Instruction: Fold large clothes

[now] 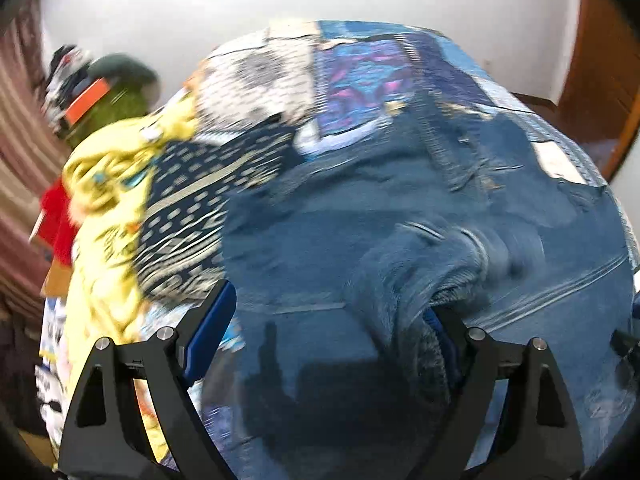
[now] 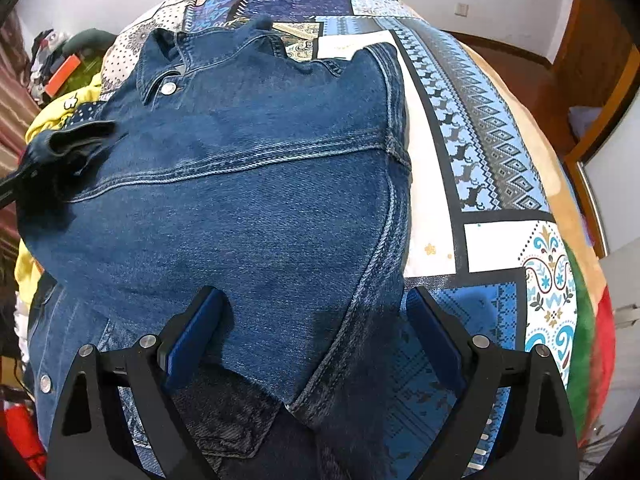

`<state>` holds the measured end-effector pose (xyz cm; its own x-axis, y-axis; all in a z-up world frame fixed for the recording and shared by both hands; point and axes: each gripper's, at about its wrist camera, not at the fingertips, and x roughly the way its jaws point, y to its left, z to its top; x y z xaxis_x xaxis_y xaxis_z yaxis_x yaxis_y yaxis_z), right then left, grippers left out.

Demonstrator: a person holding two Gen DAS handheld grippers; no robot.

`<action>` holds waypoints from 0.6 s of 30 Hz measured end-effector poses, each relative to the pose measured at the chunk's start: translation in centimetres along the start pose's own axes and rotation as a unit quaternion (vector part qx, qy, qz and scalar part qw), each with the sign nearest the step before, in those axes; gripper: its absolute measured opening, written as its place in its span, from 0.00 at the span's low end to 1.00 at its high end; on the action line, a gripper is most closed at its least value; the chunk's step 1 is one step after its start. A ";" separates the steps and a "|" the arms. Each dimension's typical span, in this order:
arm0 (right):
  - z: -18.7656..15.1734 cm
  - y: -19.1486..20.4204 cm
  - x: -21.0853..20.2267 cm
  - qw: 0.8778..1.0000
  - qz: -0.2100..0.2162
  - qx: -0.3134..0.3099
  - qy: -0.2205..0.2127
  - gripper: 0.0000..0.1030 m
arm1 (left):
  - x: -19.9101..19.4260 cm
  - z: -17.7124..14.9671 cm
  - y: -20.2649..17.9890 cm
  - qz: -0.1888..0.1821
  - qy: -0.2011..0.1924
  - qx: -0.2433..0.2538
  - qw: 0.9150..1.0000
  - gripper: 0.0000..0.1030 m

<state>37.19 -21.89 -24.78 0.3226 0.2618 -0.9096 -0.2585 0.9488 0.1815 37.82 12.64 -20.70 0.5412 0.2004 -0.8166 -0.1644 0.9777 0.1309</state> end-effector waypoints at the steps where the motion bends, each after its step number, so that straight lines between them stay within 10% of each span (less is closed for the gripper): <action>1: -0.1 0.1 0.0 1.000 -0.002 -0.001 -0.001 0.89 | 0.1 -0.5 0.5 0.001 0.004 -0.001 1.000 0.87; 10: 0.3 1.1 0.2 0.999 -0.030 -0.015 0.000 0.89 | 1.8 -8.3 6.0 0.011 0.064 -0.043 0.997 0.89; 18: -0.2 2.6 -1.9 0.996 -0.071 -0.045 -0.017 0.89 | -1.7 -7.4 6.4 0.015 0.032 -0.043 0.998 0.89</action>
<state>35.73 -19.94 -22.66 0.3924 0.1326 -0.9102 -0.2882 0.9574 0.0152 29.73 18.05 -22.68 0.4808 0.2222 -0.8482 -0.2521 0.9615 0.1090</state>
